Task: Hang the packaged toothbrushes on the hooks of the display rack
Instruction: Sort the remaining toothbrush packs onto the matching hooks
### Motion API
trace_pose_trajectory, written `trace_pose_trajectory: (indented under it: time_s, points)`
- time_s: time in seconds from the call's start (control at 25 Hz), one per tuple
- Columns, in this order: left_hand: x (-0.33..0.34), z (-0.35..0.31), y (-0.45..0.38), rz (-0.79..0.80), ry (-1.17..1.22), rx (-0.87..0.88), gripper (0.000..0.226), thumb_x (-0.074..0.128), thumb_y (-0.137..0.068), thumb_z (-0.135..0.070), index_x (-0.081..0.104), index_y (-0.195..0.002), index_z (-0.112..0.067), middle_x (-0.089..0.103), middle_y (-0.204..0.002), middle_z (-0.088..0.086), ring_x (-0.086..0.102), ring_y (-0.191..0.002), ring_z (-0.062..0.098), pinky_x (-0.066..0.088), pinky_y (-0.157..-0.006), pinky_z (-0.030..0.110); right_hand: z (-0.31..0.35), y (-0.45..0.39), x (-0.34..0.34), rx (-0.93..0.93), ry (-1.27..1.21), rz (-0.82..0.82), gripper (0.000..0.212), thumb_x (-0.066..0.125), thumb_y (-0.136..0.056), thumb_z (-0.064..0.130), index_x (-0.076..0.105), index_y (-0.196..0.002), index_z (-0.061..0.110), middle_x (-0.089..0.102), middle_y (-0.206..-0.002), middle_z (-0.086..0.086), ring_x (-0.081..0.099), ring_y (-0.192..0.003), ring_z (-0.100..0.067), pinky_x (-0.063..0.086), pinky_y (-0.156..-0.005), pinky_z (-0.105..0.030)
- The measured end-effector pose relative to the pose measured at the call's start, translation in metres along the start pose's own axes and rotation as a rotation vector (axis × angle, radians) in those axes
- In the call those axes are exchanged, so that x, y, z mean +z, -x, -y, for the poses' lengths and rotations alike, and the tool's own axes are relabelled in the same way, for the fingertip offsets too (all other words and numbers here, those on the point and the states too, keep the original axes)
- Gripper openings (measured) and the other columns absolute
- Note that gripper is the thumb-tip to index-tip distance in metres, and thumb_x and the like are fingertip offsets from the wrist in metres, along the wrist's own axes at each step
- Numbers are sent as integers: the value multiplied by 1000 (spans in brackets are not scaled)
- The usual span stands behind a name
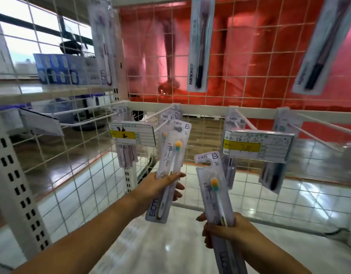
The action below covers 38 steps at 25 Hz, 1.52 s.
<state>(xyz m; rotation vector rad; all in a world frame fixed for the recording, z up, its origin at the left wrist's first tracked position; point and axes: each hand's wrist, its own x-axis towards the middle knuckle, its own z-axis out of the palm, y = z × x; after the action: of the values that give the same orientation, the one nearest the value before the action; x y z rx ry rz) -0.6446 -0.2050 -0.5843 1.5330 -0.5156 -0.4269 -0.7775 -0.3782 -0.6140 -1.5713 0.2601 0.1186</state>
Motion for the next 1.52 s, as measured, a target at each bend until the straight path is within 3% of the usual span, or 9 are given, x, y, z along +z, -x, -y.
trace_pose_trajectory:
  time_s: [0.16,0.36,0.6,0.84,1.08,1.24,1.32,1.4,1.52]
  points:
    - [-12,5,-19,21,-10,58,30,59,-81,-31,63,-102,-10,72,-80,7,68,-72,17,56,-66,29,1,-18,3,-10,-46,9,12,67,-80,0,70,-91,4,69,-69,-13,67,-64,-22,55,-64,-31]
    - [-19,15,-31,6,50,97,17,54,-88,-22,64,-97,-12,72,-78,5,68,-72,18,58,-65,27,5,-29,4,-54,-100,37,14,67,-80,3,70,-93,6,68,-72,-13,66,-67,-23,56,-67,-32]
    - [-20,15,-46,-60,159,50,14,59,-84,-26,68,-83,-14,67,-67,4,66,-60,16,57,-58,28,11,-44,10,-92,-81,40,11,64,-83,2,69,-89,8,69,-68,-9,67,-64,-19,57,-64,-29]
    - [-22,25,-53,-81,143,63,23,58,-87,-32,69,-90,-11,72,-81,9,69,-69,21,58,-61,32,29,-61,29,-199,-58,80,11,62,-85,3,66,-91,11,68,-72,-8,66,-67,-17,58,-70,-31]
    - [-14,26,-54,-68,123,63,31,43,-97,-26,65,-79,-15,67,-53,1,64,-47,14,49,-41,19,55,-95,49,-277,-68,3,16,62,-84,1,63,-95,13,69,-82,-10,68,-66,-15,59,-65,-26]
    - [-26,35,-52,12,7,125,17,47,-93,-28,63,-100,-25,75,-87,-6,71,-83,12,56,-64,22,66,-104,46,-345,-56,-46,14,65,-82,4,65,-92,14,69,-83,-7,68,-70,-15,58,-65,-23]
    - [-35,43,-52,16,-4,77,22,54,-87,-37,61,-106,-28,73,-101,-6,67,-100,14,55,-81,30,69,-107,39,-361,-64,-87,13,65,-82,3,65,-86,15,69,-80,-7,67,-70,-17,58,-66,-24]
    - [-45,52,-51,-2,-7,20,33,60,-82,-46,61,-110,-29,71,-108,-7,63,-108,16,49,-92,35,71,-109,30,-379,-86,-122,11,66,-81,2,65,-87,12,69,-79,-6,67,-71,-16,58,-66,-25]
    - [-56,62,-46,15,-46,-7,46,62,-77,-52,59,-117,-30,69,-113,-8,62,-108,12,46,-95,34,71,-111,26,-396,-112,-146,13,66,-80,2,65,-90,10,68,-81,-6,67,-70,-12,57,-64,-23]
